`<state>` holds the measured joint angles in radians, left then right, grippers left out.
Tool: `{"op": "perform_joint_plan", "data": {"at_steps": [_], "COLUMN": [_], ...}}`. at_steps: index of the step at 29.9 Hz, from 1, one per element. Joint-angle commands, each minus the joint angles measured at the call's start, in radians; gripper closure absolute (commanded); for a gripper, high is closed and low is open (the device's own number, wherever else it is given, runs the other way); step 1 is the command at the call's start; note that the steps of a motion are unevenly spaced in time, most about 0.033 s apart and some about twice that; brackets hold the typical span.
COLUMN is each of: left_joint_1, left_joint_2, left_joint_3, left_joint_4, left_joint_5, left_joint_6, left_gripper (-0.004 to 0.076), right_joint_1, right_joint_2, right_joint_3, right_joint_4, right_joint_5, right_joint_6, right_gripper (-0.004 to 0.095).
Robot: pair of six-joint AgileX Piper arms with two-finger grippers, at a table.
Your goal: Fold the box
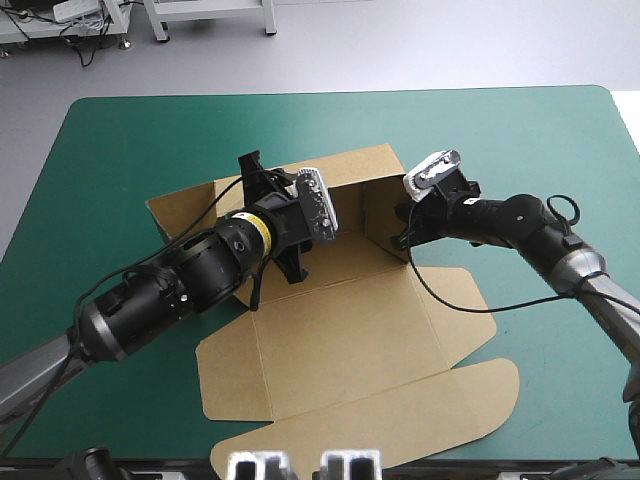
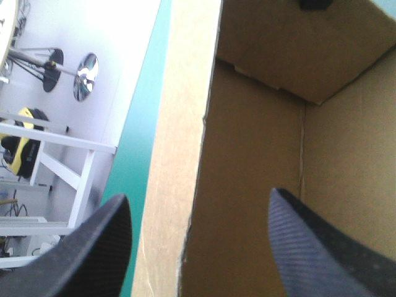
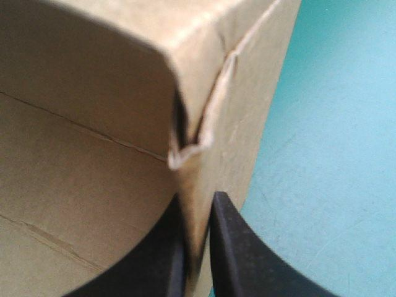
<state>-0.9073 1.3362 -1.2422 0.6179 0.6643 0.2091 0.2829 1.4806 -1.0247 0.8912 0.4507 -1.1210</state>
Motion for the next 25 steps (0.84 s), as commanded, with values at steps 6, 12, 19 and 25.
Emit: {"op": "perform_joint_plan", "data": {"at_steps": [6,12,19,25], "left_joint_1": [0.003,0.164,0.423,0.634], "left_joint_2": [-0.12,-0.124,-0.126,-0.126], "left_joint_3": [-0.028,-0.028,-0.057,-0.183], "left_joint_4": [0.056,-0.008,-0.278,-0.682], "left_joint_5": [-0.046,-0.048,-0.039,0.155], "left_joint_6": [-0.005,-0.066,-0.03,0.239], "left_gripper": [0.0717,0.0711,0.071,0.071], "right_joint_1": [0.007,-0.024,-0.08,-0.084], "right_joint_2": [-0.027,-0.049,-0.067,-0.067], "right_joint_3": [-0.027,-0.039,-0.162,-0.317], "right_joint_4": [0.012,-0.004,-0.216,-0.374], "right_joint_5": [0.008,0.043,0.266,0.453], "right_joint_6": [-0.007,0.011,0.226,0.409], "right_gripper": [0.0834,0.0834,0.0928,0.0928]}}
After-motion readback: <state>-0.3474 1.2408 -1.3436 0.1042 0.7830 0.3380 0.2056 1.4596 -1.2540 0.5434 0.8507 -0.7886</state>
